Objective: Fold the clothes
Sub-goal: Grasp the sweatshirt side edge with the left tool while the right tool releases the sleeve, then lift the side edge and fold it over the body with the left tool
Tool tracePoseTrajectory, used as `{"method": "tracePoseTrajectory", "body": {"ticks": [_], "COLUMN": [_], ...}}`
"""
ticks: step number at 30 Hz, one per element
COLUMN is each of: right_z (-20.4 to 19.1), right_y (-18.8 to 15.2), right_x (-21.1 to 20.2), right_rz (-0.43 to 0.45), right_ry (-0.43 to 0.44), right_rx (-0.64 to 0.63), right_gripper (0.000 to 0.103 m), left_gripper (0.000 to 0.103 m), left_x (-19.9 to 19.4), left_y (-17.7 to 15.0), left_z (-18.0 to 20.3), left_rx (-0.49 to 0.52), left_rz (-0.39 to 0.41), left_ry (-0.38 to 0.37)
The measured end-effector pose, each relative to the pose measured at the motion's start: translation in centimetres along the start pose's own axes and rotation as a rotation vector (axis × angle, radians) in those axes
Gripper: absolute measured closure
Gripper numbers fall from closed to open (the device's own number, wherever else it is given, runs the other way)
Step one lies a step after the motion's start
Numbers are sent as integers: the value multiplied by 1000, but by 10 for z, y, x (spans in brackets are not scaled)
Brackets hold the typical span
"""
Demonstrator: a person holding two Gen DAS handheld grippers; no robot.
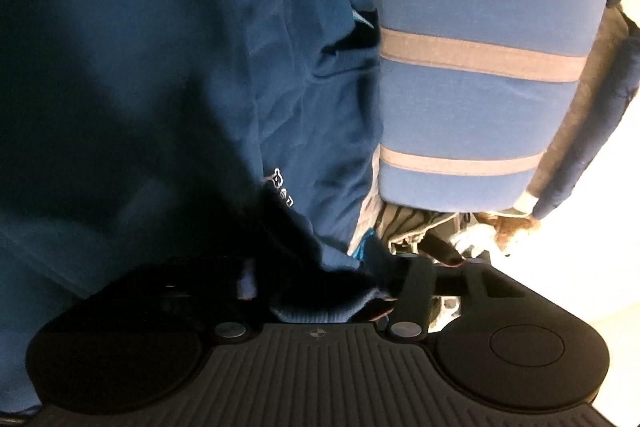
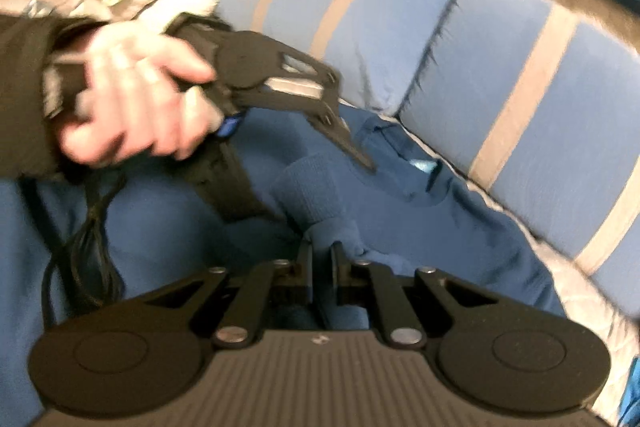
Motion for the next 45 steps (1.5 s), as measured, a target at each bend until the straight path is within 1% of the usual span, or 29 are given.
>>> {"method": "tracePoseTrajectory", "body": {"ticks": [1,3,5,6,7,8,9,10,11,12,15,20,22,25,27,29,31,33,37,39,40,42,43,45], "right_z": [-3,-6,-7,-7,-7,-5,-3,-1,2,6,25,63,79,103,123,141,155,169,190,195,196,196,195,189], "right_y": [-1,-3,-4,-4,-5,-6,-7,-8,-10,-13,-30,-59,-70,-85,-92,-96,-103,-108,-121,-131,-136,-139,-139,-135], "right_x": [-1,-3,-6,-7,-8,-9,-10,-11,-12,-13,-14,-20,-23,-27,-33,-38,-46,-49,-44,-41,-40,-38,-36,-33], "right_rz": [3,7,15,19,23,25,26,28,33,37,3,-32,-46,-61,-52,-36,-19,-17,-59,-91,-97,-93,-95,-99], "right_ry": [-3,-7,-23,-31,-39,-66,-96,-126,-178,-222,-326,-480,-543,-626,-673,-699,-704,-683,-644,-633,-614,-565,-543,-523], "right_rx": [-23,-59,-75,-83,-90,-99,-108,-118,-138,-157,-169,-90,-51,47,150,258,370,486,699,816,865,913,916,864], "right_gripper": [94,94,93,79,71,57,38,27,15,14,12,5,4,4,3,1,0,0,0,0,0,0,0,0], "left_gripper": [74,88,93,93,93,94,94,94,94,94,94,95,95,95,95,95,95,95,95,95,95,95,95,95], "left_x": [0,-2,-5,-7,-10,-13,-16,-20,-23,-27,-37,-58,-66,-78,-86,-94,-103,-112,-131,-139,-143,-151,-155,-162], "left_y": [0,-1,-3,-3,-4,-4,-5,-6,-7,-8,-11,-13,-14,-14,-15,-16,-17,-16,-14,-13,-12,-10,-9,-6], "left_z": [1,4,10,16,21,27,34,41,47,54,73,102,113,129,139,148,156,164,180,189,192,197,199,200], "left_rx": [10,40,89,117,143,172,202,233,263,294,383,486,522,568,593,614,630,639,654,667,675,689,694,699], "left_rz": [-3,-3,-1,1,3,6,10,15,19,23,38,80,99,127,145,161,178,199,243,261,271,291,301,316], "left_ry": [10,32,38,36,32,30,31,32,33,34,35,14,9,-1,-10,-20,-27,-38,-77,-102,-105,-100,-96,-81]}}
Point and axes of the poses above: each gripper's, at about its wrist camera, not at the fingertips, and x roughly the way its jaws point, z to its right, y to its top, the point moved 8 cm from there along x, roughly the way its jaws point, and after that the axes turned 7 degrees about x, right-handed, at the moved point
